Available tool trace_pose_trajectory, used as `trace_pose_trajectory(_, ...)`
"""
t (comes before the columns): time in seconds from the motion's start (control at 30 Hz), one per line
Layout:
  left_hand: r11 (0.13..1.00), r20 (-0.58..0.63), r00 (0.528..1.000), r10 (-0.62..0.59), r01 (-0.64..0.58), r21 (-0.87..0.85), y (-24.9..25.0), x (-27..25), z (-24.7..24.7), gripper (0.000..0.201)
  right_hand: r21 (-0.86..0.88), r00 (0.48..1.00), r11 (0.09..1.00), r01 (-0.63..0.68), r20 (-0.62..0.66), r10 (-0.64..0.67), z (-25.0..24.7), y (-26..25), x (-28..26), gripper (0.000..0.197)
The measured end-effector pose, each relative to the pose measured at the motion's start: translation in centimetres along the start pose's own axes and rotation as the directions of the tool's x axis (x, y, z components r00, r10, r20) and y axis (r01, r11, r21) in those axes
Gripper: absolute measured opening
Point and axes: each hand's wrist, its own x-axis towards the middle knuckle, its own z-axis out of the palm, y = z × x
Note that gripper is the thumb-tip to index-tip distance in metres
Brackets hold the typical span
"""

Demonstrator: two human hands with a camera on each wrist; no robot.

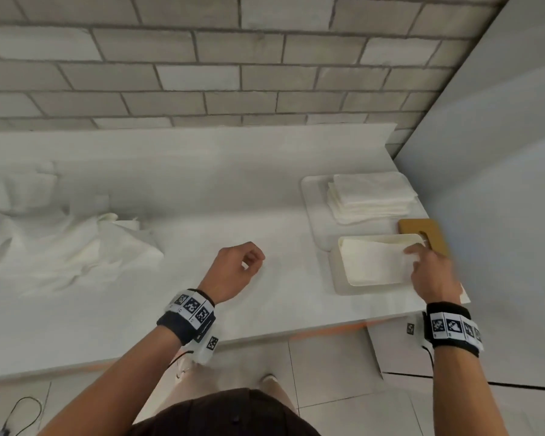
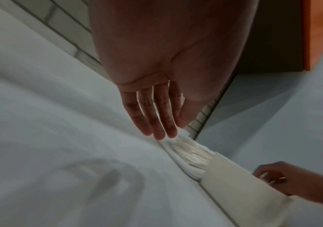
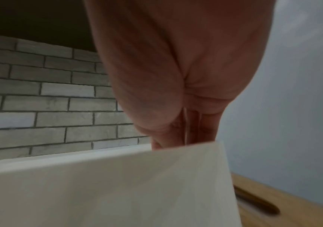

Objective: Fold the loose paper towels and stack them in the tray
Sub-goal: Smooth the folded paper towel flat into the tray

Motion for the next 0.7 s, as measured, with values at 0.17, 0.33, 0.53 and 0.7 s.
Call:
trace_pose_trajectory(0.17,0.914,-0.161,0.986,0.038,0.031,0.405,-8.1,-1.4,-10.8,0.017,0.079,0.938,0.991,0.112,-0.337,-0.079,-0.4,-8.0,-3.5,0.024)
trace_pose_trajectory(0.33,0.687,-0.052,0.998,-0.039,0.064,0.724,-14.8,-1.9,-20.6,0.046,0.354,0.942,0.875,0.33,-0.181,-0.282,5.4,-22.2,-8.1,0.015)
trace_pose_trajectory(0.53,0.529,0.063,0.997,-0.036,-0.035,0.848,-19.4,-1.6,-24.4,0.035,0.565,0.898,0.78,0.271,0.144,-0.417,15.5,-38.9,-13.0,0.036)
trace_pose_trajectory(0.7,0.722,0.059,0.996,0.066,-0.089,0.686,-18.7,-0.8,-26.1,0.006,0.613,0.879,0.764,0.2,0.231,-0.416,19.2,-48.4,-15.7,0.085)
